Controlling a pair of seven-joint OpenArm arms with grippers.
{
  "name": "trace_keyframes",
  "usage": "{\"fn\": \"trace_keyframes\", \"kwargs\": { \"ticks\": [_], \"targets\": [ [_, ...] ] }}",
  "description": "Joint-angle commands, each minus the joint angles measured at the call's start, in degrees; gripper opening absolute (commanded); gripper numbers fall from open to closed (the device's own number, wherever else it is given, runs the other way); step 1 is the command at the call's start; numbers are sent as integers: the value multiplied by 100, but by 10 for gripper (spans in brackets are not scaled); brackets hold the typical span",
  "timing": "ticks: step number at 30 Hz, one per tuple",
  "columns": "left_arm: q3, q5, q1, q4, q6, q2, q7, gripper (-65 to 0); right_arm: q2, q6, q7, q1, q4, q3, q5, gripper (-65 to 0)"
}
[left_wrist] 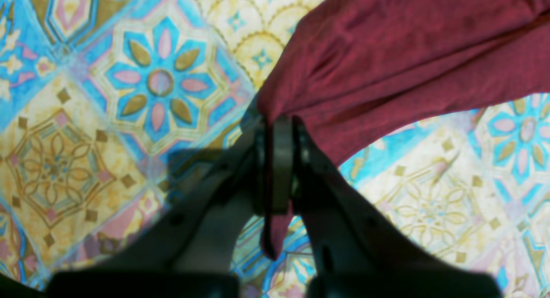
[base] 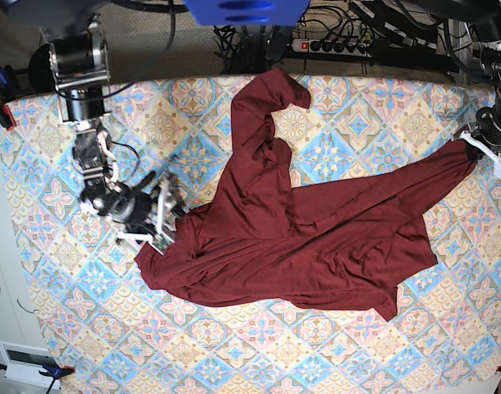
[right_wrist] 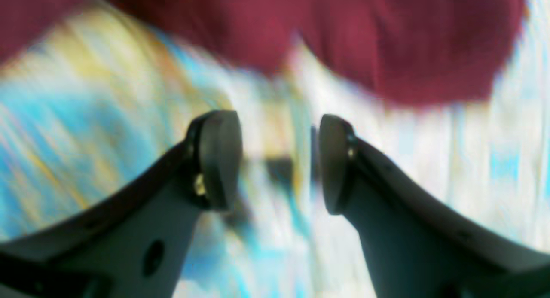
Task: Layout the t-shirt on the table in an organized manner, then fold the t-shirt properly
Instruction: 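Pull the shirt edge with the right gripper away from the left gripper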
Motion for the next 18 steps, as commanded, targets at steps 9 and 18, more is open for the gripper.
{"fn": "trace_keyframes", "kwargs": {
  "ticks": [9,18],
  "targets": [
    [-63,-22,-36,75,16,-151,-98,-650,-367,-29,512,667,-1053,32,52,-369],
    [-63,-40,-62,75,16,-142,-98,-650,-376,-29,723,711,-1572,32,52,-500]
  ]
}}
